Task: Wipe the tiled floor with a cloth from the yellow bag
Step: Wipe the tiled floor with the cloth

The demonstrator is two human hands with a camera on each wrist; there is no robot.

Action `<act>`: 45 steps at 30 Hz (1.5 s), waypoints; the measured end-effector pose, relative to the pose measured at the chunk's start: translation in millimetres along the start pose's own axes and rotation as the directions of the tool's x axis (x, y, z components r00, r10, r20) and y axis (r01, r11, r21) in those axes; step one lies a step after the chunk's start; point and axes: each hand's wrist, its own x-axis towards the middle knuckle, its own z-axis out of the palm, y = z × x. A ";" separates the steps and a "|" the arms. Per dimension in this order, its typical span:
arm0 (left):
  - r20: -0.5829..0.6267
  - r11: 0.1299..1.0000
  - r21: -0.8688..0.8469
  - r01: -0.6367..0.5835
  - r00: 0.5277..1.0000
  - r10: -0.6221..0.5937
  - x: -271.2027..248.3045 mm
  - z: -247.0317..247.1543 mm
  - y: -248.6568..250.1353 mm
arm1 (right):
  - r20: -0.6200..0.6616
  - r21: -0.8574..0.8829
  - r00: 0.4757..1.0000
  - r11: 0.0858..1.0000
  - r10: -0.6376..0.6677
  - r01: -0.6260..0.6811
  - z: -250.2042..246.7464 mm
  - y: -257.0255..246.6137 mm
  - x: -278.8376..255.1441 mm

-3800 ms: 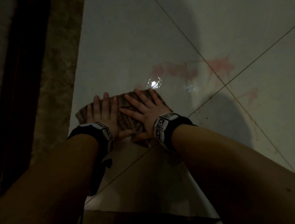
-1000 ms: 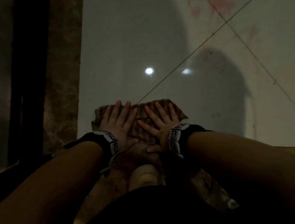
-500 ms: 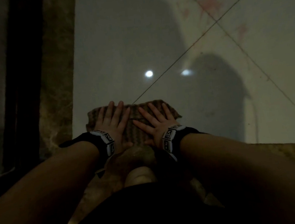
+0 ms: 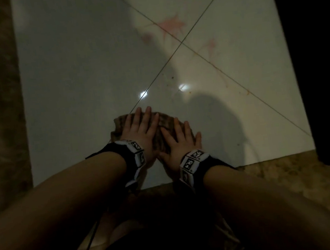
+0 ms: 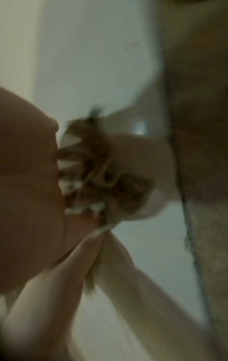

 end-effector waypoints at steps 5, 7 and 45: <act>-0.012 0.992 -0.033 0.126 0.992 -0.126 -9.4 5.5 0.3 | -0.028 -0.035 1.000 0.999 -0.014 0.013 8.1 3.8 15.5; -0.034 0.976 -0.129 0.174 0.983 -0.180 -4.5 9.0 -5.2 | -0.038 -0.074 0.998 0.997 -0.041 0.038 -0.3 7.3 25.1; -0.237 0.875 -0.307 0.374 0.861 -0.451 187.2 -120.2 -81.3 | -0.257 -0.418 0.872 0.862 -0.416 0.288 -226.7 37.1 218.6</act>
